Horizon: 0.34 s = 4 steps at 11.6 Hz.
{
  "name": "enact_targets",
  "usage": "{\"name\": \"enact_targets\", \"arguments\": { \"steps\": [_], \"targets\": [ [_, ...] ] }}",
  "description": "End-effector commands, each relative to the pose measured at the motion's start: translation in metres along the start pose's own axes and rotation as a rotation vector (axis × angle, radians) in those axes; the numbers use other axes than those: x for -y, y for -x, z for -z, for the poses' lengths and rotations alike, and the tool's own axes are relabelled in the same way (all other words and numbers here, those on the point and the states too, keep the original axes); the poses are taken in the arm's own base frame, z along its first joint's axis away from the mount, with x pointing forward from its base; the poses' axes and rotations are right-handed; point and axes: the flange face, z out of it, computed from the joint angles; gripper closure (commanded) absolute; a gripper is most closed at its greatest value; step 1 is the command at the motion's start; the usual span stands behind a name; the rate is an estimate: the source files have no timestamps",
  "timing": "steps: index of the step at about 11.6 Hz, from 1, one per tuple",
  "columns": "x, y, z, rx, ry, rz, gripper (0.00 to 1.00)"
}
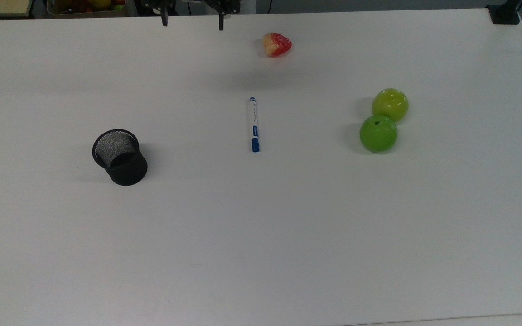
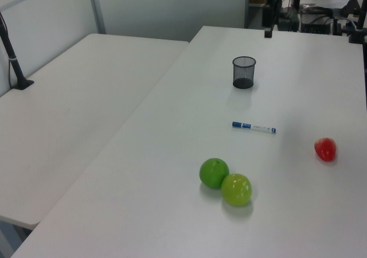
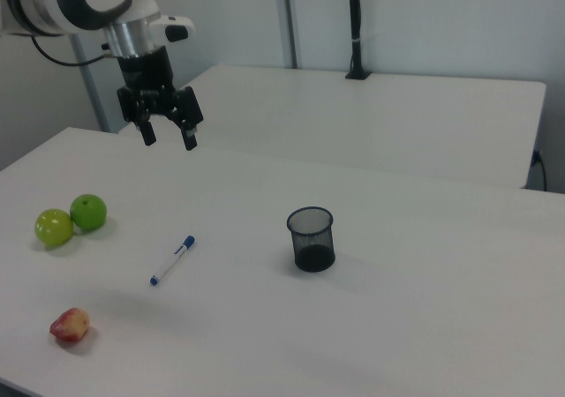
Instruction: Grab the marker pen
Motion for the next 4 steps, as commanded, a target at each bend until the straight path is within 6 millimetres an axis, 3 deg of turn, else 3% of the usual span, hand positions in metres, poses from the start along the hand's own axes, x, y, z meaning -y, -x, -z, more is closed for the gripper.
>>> {"name": "enact_targets", "arguments": {
  "steps": [1,4],
  "targets": [
    [-0.0117,0.0170,0.0072,0.009,-0.017,-0.018,0.00],
    [-0.0118,0.0171,0.0071,0.011,-0.015,-0.031,0.00]
  ]
}}
